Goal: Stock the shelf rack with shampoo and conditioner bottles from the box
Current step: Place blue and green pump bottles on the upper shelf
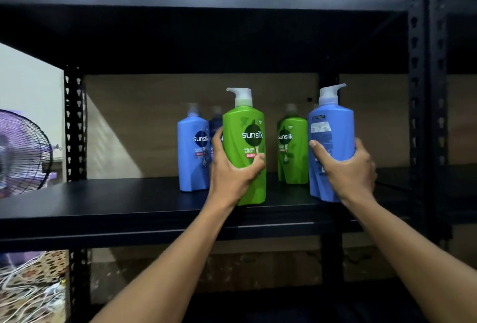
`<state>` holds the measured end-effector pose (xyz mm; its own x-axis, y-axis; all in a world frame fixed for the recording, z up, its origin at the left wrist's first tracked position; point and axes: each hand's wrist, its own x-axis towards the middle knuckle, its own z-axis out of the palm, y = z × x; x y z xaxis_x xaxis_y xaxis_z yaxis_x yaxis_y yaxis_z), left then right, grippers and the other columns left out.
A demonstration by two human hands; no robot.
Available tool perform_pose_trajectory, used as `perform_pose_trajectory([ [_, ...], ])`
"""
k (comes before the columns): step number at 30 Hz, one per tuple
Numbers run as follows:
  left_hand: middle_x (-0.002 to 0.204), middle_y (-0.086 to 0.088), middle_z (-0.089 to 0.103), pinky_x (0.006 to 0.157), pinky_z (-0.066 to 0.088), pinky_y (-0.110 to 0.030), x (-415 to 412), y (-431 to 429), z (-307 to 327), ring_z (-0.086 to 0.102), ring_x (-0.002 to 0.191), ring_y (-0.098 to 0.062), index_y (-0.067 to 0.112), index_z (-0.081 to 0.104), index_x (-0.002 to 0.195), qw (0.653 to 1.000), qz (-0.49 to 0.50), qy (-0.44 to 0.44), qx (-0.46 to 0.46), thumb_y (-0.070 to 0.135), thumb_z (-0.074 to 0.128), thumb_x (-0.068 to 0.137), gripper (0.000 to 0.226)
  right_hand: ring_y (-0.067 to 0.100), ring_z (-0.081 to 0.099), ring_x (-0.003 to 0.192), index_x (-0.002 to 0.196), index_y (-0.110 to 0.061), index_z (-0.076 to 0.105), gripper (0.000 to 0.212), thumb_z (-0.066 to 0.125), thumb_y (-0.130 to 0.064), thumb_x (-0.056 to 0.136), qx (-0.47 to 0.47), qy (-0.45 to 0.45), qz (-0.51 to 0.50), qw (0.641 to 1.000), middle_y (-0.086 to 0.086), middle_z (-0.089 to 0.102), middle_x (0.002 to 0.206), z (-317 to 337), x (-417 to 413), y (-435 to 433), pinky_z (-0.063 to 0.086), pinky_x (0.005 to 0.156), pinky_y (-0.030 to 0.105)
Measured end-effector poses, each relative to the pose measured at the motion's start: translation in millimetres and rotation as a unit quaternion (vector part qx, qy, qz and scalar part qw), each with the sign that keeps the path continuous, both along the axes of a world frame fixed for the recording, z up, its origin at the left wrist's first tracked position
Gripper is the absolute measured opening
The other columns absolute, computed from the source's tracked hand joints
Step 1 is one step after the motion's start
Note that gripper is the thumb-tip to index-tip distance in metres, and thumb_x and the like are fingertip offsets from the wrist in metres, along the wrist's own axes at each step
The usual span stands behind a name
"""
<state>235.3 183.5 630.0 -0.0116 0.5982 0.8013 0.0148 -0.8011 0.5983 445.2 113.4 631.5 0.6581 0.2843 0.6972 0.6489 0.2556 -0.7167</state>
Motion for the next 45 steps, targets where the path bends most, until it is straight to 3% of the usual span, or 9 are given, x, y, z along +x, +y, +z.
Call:
perform_pose_trajectory([
  [3, 0.105, 0.012, 0.069, 0.086, 0.061, -0.036, 2.3, 3.6, -1.1, 0.068, 0.086, 0.004, 0.028, 0.044, 0.131, 0.999, -0.015, 0.028, -0.032, 0.029, 0.087, 0.078, 0.069, 0.029, 0.064, 0.081, 0.102, -0.026, 0.055, 0.066, 0.072, -0.078, 0.067, -0.009, -0.006, -0.022, 1.000, -0.002, 0.066, 0.091, 1.1, 5.2, -1.4, 0.053, 0.070, 0.039],
  [7, 0.109, 0.008, 0.071, 0.090, 0.060, -0.043, 18.0, 6.4, 1.7, 0.071, 0.098, -0.012, 0.027, 0.040, 0.122, 0.992, -0.030, 0.095, -0.082, 0.043, 0.084, 0.080, 0.063, 0.037, 0.064, 0.086, 0.105, -0.025, 0.052, 0.070, 0.069, -0.081, 0.067, -0.016, -0.005, -0.076, 0.997, 0.006, 0.066, 0.093, 0.5, 19.6, -5.7, 0.052, 0.071, 0.043],
  [10, 0.134, 0.000, 0.061, 0.108, 0.048, -0.048, 44.6, 6.0, 4.6, 0.055, 0.128, -0.027, 0.025, 0.032, 0.134, 0.982, -0.008, 0.162, -0.096, 0.067, 0.074, 0.074, 0.085, 0.041, 0.065, 0.089, 0.110, -0.025, 0.052, 0.075, 0.066, -0.084, 0.065, -0.014, -0.004, -0.103, 0.995, 0.010, 0.069, 0.097, -0.6, 30.1, -8.7, 0.055, 0.075, 0.048],
  [13, 0.154, -0.016, 0.035, 0.121, 0.027, -0.043, 79.6, 6.0, 9.6, 0.031, 0.145, -0.036, 0.004, 0.018, 0.151, 0.973, 0.037, 0.206, -0.102, 0.064, 0.070, 0.083, 0.104, 0.041, 0.065, 0.089, 0.109, -0.025, 0.052, 0.073, 0.066, -0.082, 0.068, -0.012, -0.004, -0.112, 0.994, 0.011, 0.069, 0.097, -0.8, 36.0, -11.5, 0.052, 0.074, 0.045],
  [17, 0.146, -0.019, 0.033, 0.116, 0.025, -0.039, 122.5, 10.6, 12.2, 0.030, 0.141, -0.039, 0.002, 0.030, 0.142, 0.969, 0.044, 0.214, -0.114, 0.061, 0.071, 0.083, 0.093, 0.043, 0.065, 0.092, 0.120, -0.024, 0.054, 0.075, 0.068, -0.079, 0.070, 0.003, -0.001, -0.118, 0.993, 0.014, 0.071, 0.101, -2.9, 37.8, -10.6, 0.044, 0.070, 0.040],
  [22, 0.153, -0.026, 0.030, 0.116, 0.032, -0.040, 158.5, 21.0, 11.9, 0.033, 0.143, -0.039, -0.004, 0.029, 0.144, 0.969, 0.017, 0.217, -0.120, 0.058, 0.071, 0.085, 0.096, 0.043, 0.065, 0.093, 0.122, -0.024, 0.056, 0.075, 0.070, -0.077, 0.071, 0.023, -0.002, -0.122, 0.992, 0.015, 0.072, 0.104, -5.1, 39.6, -8.2, 0.038, 0.067, 0.038],
  [25, 0.147, -0.026, 0.045, 0.106, 0.044, -0.042, 169.9, 26.2, 13.8, 0.049, 0.133, -0.038, -0.003, 0.038, 0.136, 0.969, 0.002, 0.226, -0.104, 0.056, 0.072, 0.086, 0.084, 0.043, 0.066, 0.092, 0.123, -0.025, 0.056, 0.075, 0.069, -0.078, 0.071, 0.031, -0.005, -0.130, 0.991, 0.014, 0.072, 0.103, -6.6, 43.4, -6.1, 0.038, 0.066, 0.037],
  [30, 0.139, -0.022, 0.057, 0.096, 0.047, -0.039, 178.6, 31.9, 16.3, 0.056, 0.126, -0.037, 0.001, 0.042, 0.134, 0.960, 0.000, 0.262, -0.094, 0.058, 0.067, 0.090, 0.077, 0.043, 0.066, 0.095, 0.127, -0.026, 0.055, 0.078, 0.069, -0.078, 0.071, 0.036, -0.004, -0.136, 0.990, 0.015, 0.072, 0.105, -7.0, 50.5, -2.6, 0.041, 0.069, 0.040],
  [45, 0.139, -0.021, 0.058, 0.104, 0.047, -0.045, 199.4, 39.7, 14.3, 0.057, 0.126, -0.038, 0.004, 0.038, 0.138, 0.955, -0.019, 0.272, -0.112, 0.052, 0.065, 0.093, 0.071, 0.041, 0.065, 0.091, 0.124, -0.027, 0.055, 0.074, 0.067, -0.079, 0.073, 0.035, -0.009, -0.132, 0.991, 0.012, 0.071, 0.102, -10.9, 51.4, -2.7, 0.038, 0.067, 0.037],
])
